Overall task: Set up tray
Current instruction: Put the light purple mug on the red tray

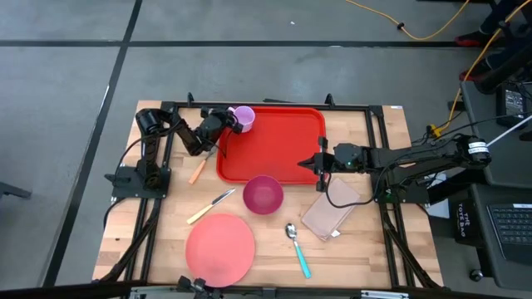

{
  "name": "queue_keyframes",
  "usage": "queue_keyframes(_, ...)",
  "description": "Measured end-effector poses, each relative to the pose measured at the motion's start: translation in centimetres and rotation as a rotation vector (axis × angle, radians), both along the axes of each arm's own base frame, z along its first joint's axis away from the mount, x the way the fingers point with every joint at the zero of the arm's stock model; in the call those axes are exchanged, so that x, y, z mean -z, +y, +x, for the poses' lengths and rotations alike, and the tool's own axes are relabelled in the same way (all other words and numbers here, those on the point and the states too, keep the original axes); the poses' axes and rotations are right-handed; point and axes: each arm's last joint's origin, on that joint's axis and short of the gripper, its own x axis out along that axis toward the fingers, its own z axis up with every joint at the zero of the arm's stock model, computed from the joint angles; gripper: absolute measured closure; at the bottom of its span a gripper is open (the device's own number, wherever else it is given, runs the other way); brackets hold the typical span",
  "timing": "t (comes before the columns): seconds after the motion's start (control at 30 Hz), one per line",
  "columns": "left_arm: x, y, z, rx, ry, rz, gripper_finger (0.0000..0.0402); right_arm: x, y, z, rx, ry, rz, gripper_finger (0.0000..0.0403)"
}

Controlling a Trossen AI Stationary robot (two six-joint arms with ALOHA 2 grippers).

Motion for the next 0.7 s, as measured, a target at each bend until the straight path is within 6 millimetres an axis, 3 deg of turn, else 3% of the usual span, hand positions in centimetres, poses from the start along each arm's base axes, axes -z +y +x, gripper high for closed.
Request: queue_keyframes(0.7,0.3,-1.1,0.7,0.036,0.126,0.016,0.0274,0.0,0.0,0.0,0.000,0.002,0.000,0.0396)
